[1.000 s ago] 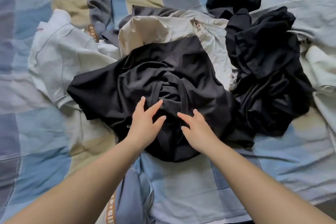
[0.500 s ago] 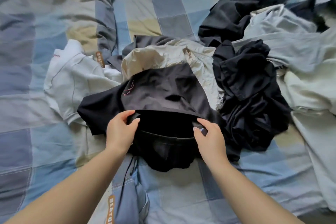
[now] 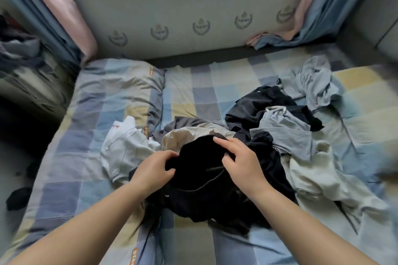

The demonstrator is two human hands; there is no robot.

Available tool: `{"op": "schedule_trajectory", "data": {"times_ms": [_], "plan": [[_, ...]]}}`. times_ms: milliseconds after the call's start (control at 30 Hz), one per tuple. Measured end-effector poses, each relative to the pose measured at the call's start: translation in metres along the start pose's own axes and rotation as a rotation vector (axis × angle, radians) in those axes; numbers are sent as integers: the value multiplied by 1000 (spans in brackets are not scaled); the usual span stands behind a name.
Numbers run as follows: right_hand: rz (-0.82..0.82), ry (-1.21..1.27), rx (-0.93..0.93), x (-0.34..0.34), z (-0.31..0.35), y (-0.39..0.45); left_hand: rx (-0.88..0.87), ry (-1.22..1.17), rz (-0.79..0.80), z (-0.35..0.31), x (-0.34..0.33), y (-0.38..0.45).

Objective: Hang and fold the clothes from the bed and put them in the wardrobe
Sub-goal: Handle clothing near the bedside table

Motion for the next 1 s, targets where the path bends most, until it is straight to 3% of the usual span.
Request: {"op": "schedule_trajectory", "data": {"times_ms": [133,233,367,500,700,900,1000], "plan": [[64,-59,212,36,78,-15,-36,12,-101,-68,54,-17],[113,-129,350,63,129,-29,-61,-91,-268,-121,104,-30],[119,-210,485,100,181,-46,-297,-58,-392,-194,162,-48],[-2,-275,553,148,218,-66,-445,-9,-438,-243,197,-69],[-279,-422,519,226,257,-106,-745,-86,-456,-306,240,-117],[-516,-676,313,275,273,-163,-809,-365,-447,-360,287,-160],[-628,-771,58,307,258,-204,-802,-602,-378,-382,302,-184]]}}
Point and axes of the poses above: each hand's wrist, its own y-axis towards the middle knuckle, its own x-axis out of the back of the hand, z = x × y, the point moved 9 cm from there along y, towards the middle knuckle, and after that the axes turned 9 degrees about y, right-handed, at the moved point
